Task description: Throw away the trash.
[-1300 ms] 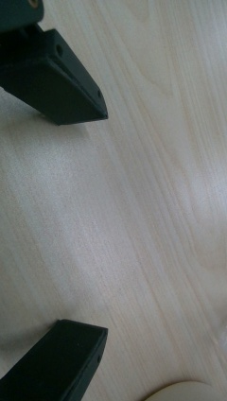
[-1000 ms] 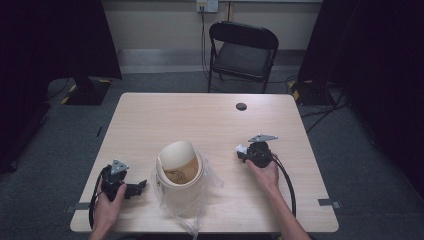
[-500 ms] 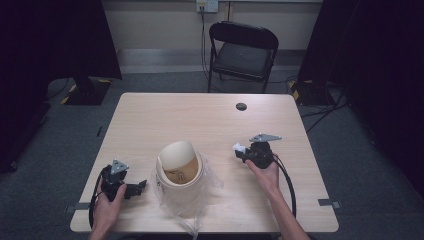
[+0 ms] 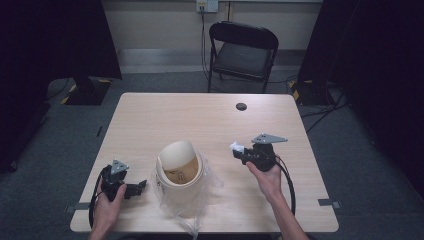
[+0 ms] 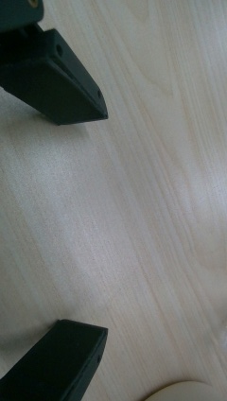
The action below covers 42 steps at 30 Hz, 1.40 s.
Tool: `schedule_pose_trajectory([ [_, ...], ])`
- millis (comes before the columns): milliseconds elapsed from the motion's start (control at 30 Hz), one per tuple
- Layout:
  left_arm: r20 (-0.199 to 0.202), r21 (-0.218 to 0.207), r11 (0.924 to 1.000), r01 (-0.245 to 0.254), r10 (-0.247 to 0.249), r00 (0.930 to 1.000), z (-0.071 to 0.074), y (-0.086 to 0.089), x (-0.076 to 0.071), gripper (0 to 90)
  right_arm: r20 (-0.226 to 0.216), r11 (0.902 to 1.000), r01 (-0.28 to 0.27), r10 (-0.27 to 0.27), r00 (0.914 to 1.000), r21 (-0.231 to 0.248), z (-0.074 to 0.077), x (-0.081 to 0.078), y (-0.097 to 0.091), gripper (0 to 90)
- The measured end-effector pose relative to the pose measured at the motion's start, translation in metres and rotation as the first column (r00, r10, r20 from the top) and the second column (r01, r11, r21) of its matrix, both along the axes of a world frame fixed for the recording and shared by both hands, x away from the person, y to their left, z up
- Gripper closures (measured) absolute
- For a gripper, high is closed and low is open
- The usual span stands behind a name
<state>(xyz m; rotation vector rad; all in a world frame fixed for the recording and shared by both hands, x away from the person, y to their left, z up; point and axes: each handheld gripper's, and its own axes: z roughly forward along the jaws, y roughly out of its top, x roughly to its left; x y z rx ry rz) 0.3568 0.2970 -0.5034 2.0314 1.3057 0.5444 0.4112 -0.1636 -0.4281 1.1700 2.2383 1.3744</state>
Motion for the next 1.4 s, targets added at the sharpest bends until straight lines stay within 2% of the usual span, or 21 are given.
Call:
schedule_pose_trajectory([
  [67, 0.0, -0.002, 1.0, -0.001, 0.001, 1.0, 0.0, 0.0, 0.0, 0.3, 0.01, 0.9999, -0.004, 0.004, 0.9999, -0.012, 0.004, -0.004, 0.003, 73.1],
  [400, 0.0, 0.0, 1.0, 0.0, 0.0, 1.0, 0.0, 0.0, 0.0, 0.3, 0.051, 0.9989, -0.046, 0.046, 0.9977, 0.003, 0.03, -0.026, 0.015, 73.4],
  [467, 0.0, -0.002, 1.0, -0.002, 0.002, 1.0, 0.0, 0.0, 0.0, 0.3, 0.07, 0.9973, -0.073, 0.073, 0.9949, 0.01, 0.039, -0.035, 0.02, 73.4],
  [533, 0.0, 0.0, 1.0, 0.0, 0.0, 1.0, 0.0, 0.0, 0.0, 0.3, 0.076, 0.9965, -0.083, 0.082, 0.9937, 0.008, 0.042, -0.038, 0.023, 73.4],
  [567, 0.0, -0.002, 1.0, -0.002, 0.002, 1.0, 0.0, 0.0, 0.0, 0.3, 0.089, 0.9943, -0.107, 0.105, 0.9905, 0.009, 0.048, -0.044, 0.027, 73.4],
  [767, 0.0, -0.002, 1.0, -0.001, 0.001, 1.0, 0.0, 0.0, 0.0, 0.3, 0.109, 0.9892, -0.146, 0.145, 0.9834, 0.008, 0.055, -0.056, 0.035, 73.4],
  [900, 0.0, -0.002, 1.0, -0.002, 0.002, 1.0, 0.0, 0.0, 0.0, 0.3, 0.129, 0.9784, -0.203, 0.197, 0.972, 0.039, 0.066, -0.067, 0.044, 73.8],
  [967, 0.0, -0.002, 1.0, -0.002, 0.002, 1.0, 0.0, 0.0, 0.0, 0.3, 0.14, 0.977, -0.21, 0.204, 0.9689, 0.034, 0.069, -0.07, 0.046, 73.9],
  [1067, 0.0, -0.001, 1.0, -0.001, 0.001, 1.0, 0.0, 0.0, 0.0, 0.3, 0.15, 0.9688, -0.245, 0.237, 0.9599, 0.038, 0.074, -0.076, 0.056, 74.1],
  [1100, 0.0, -0.001, 1.0, -0.001, 0.001, 1.0, 0.0, 0.0, 0.0, 0.3, 0.15, 0.9688, -0.245, 0.237, 0.9599, 0.038, 0.074, -0.076, 0.056, 74.1],
  [1133, 0.0, -0.001, 1.0, 0.0, 0.0, 1.0, 0.0, 0.0, 0.0, 0.3, 0.136, 0.9611, -0.27, 0.261, 0.9557, 0.057, 0.074, -0.077, 0.065, 74.2],
  [1233, 0.0, -0.002, 1.0, -0.001, 0.001, 1.0, 0.0, 0.0, 0.0, 0.3, 0.128, 0.9573, -0.285, 0.278, 0.9521, 0.046, 0.072, -0.079, 0.072, 74.2],
  [1300, 0.0, -0.002, 1.0, -0.002, 0.002, 1.0, 0.0, 0.0, 0.0, 0.3, 0.117, 0.9491, -0.313, 0.306, 0.9448, 0.039, 0.07, -0.081, 0.083, 74.2],
  [1400, 0.0, -0.002, 1.0, -0.001, 0.001, 1.0, 0.0, 0.0, 0.0, 0.3, 0.103, 0.9434, -0.329, 0.323, 0.9407, 0.044, 0.068, -0.081, 0.089, 74.2],
])
